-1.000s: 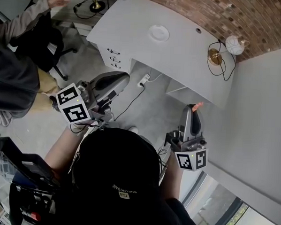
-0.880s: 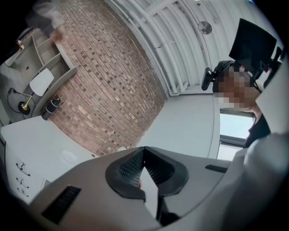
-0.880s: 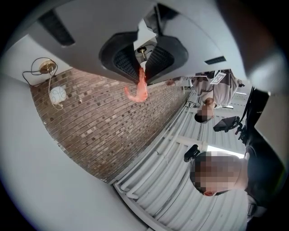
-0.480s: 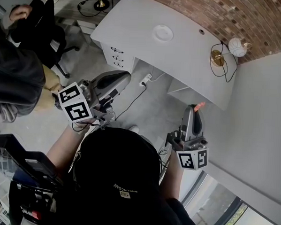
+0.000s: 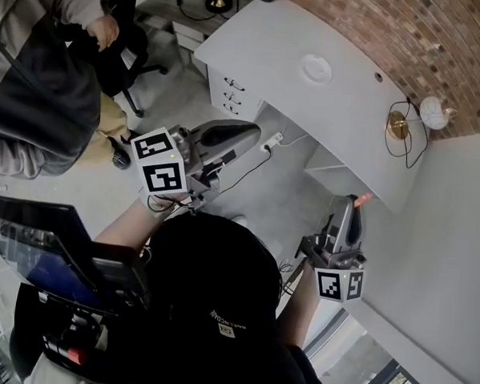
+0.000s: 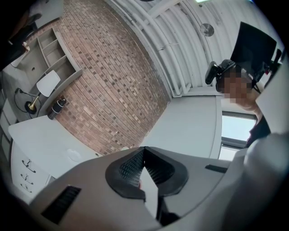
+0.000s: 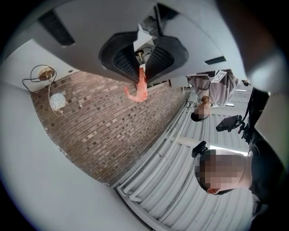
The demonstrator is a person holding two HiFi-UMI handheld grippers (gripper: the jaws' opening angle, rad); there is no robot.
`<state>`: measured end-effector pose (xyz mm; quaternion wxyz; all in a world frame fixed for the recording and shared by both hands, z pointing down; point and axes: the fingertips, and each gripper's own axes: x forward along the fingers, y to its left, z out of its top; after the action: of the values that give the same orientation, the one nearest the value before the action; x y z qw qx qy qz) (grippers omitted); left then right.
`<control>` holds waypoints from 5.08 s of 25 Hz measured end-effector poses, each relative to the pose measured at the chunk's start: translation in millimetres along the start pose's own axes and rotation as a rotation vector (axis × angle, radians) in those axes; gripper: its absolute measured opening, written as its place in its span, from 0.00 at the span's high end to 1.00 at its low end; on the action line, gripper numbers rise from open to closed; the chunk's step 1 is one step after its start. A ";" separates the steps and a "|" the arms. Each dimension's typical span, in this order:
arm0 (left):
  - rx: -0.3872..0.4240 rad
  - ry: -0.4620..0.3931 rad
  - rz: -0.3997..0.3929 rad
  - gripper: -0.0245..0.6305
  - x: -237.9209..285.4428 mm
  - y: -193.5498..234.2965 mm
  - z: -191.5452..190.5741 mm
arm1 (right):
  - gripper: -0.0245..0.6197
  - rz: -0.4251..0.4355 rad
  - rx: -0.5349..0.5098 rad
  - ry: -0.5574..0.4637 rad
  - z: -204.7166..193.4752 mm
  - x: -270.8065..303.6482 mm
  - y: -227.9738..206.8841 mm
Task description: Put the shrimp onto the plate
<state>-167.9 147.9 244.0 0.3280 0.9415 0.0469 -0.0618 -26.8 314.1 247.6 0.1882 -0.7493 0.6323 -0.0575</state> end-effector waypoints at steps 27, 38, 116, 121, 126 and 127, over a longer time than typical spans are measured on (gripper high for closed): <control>0.022 -0.017 0.096 0.96 18.7 -28.1 -52.5 | 0.90 0.097 0.001 0.043 -4.3 -34.0 -41.3; 0.039 -0.011 0.108 0.96 34.6 -31.0 -62.7 | 0.90 0.105 0.006 0.045 -6.9 -41.7 -63.8; -0.150 -0.034 0.191 0.96 158.2 343.2 90.0 | 0.90 0.100 -0.149 0.466 -96.1 404.9 -223.2; -0.155 -0.062 0.245 0.96 147.2 345.9 84.4 | 0.90 0.134 -0.151 0.553 -121.1 417.1 -236.6; -0.164 -0.097 0.304 0.96 132.5 350.4 82.3 | 0.90 0.152 -0.162 0.663 -152.2 429.1 -253.8; -0.166 -0.102 0.316 0.96 129.6 351.5 81.9 | 0.90 0.155 -0.165 0.690 -160.4 431.4 -257.8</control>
<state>-1.5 -171.3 376.4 0.4119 0.9026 -0.1131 -0.0531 243.6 -104.1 421.6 -0.0935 -0.6482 0.7161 -0.2415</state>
